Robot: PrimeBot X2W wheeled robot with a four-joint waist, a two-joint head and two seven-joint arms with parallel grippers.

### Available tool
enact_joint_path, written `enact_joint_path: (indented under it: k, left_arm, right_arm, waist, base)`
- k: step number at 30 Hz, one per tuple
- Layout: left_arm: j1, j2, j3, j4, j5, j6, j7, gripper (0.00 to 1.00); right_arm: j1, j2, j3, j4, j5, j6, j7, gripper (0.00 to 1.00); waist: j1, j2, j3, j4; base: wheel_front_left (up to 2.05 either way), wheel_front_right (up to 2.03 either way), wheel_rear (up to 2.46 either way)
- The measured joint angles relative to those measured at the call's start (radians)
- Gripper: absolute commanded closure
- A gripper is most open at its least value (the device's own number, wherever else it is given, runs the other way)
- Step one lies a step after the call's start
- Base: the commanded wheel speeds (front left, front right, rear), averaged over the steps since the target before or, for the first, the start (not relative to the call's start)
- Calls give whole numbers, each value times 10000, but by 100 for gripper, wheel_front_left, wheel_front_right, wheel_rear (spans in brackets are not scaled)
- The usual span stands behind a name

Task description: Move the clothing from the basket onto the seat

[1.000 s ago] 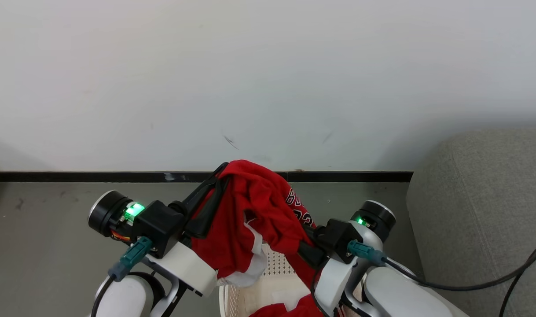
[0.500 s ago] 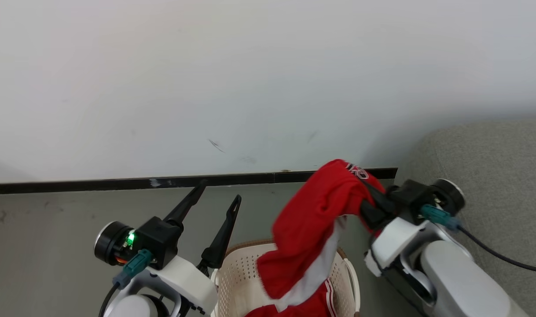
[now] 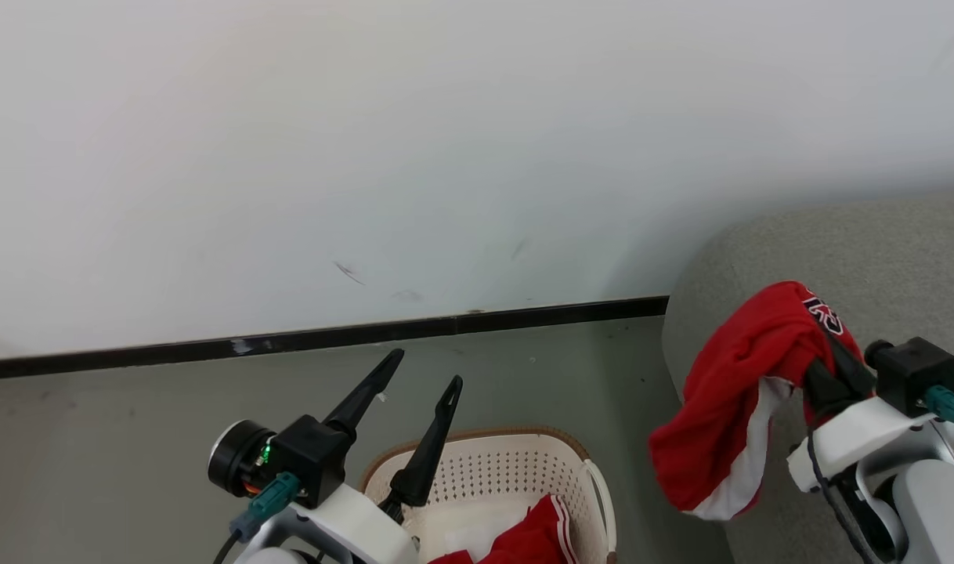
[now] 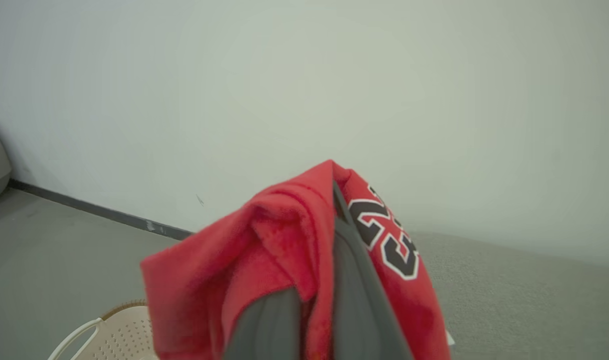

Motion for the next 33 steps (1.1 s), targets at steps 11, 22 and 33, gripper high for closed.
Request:
enact_joint_path:
  k: [11, 22, 33]
  left_arm:
    - [187, -215, -796, 453, -54, -267, -188, 0]
    - [168, -307, -1620, 876, -194, -447, -359, 0]
    - [128, -330, -1848, 1149, -351, -453, -543, 0]
  right_arm:
    - [1222, 343, -1398, -932, -541, 2, 0, 100]
    - [2248, 669, -2314, -1768, -894, 2, 0, 100]
    - [2745, 978, -2395, -2336, -1058, 2, 0, 100]
  waist:
    - [0, 0, -33, -662]
    - [0, 0, -14, -1559]
    - [0, 0, 51, -2491]
  base:
    - [0, 0, 0]
    - [0, 0, 0]
    - [0, 0, 0]
